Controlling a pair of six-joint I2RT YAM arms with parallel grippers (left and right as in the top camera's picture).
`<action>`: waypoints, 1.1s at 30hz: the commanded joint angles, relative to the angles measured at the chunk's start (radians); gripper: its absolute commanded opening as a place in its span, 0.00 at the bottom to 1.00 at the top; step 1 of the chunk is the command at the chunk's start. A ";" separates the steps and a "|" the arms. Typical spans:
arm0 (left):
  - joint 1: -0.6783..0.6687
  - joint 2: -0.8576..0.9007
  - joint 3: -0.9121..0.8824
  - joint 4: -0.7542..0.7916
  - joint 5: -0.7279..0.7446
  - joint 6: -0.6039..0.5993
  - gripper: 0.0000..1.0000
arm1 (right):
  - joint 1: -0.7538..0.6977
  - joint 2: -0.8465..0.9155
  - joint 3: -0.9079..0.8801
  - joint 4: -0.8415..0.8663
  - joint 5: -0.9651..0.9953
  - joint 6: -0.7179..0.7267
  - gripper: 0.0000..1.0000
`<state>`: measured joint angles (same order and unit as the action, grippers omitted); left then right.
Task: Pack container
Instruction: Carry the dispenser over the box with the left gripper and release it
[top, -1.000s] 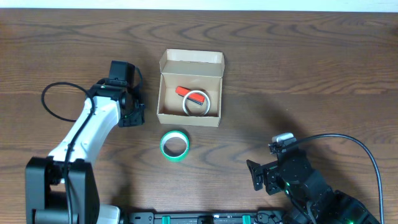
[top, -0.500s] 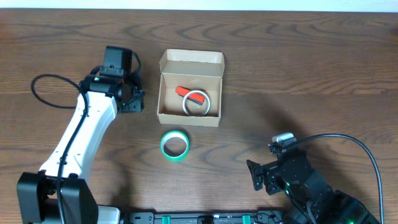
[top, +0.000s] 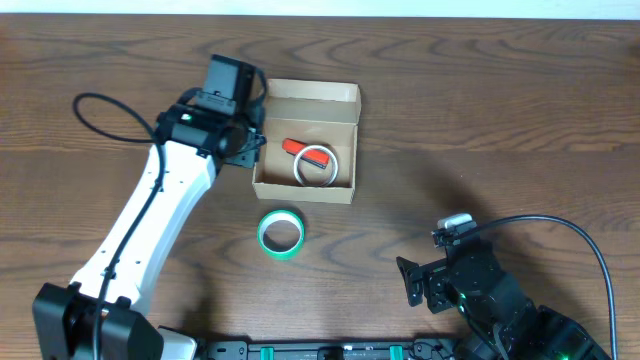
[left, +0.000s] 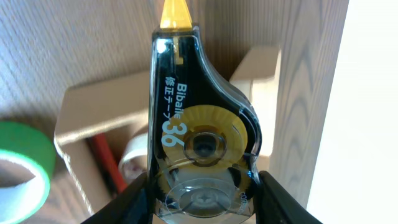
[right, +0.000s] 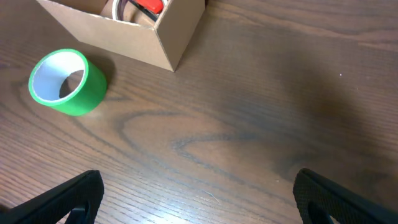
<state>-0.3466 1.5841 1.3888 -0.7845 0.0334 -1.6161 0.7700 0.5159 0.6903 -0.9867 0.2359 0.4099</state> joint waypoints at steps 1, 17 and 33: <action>-0.049 0.051 0.058 -0.029 -0.023 0.052 0.43 | 0.006 -0.005 0.000 -0.002 0.006 0.008 0.99; -0.131 0.264 0.119 -0.083 0.065 0.492 0.42 | 0.006 -0.005 0.000 -0.002 0.006 0.008 0.99; -0.125 0.372 0.120 -0.147 0.090 0.765 0.49 | 0.006 -0.005 0.000 -0.002 0.006 0.008 0.99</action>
<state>-0.4751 1.9331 1.4860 -0.9211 0.1253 -0.9203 0.7700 0.5159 0.6903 -0.9867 0.2359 0.4099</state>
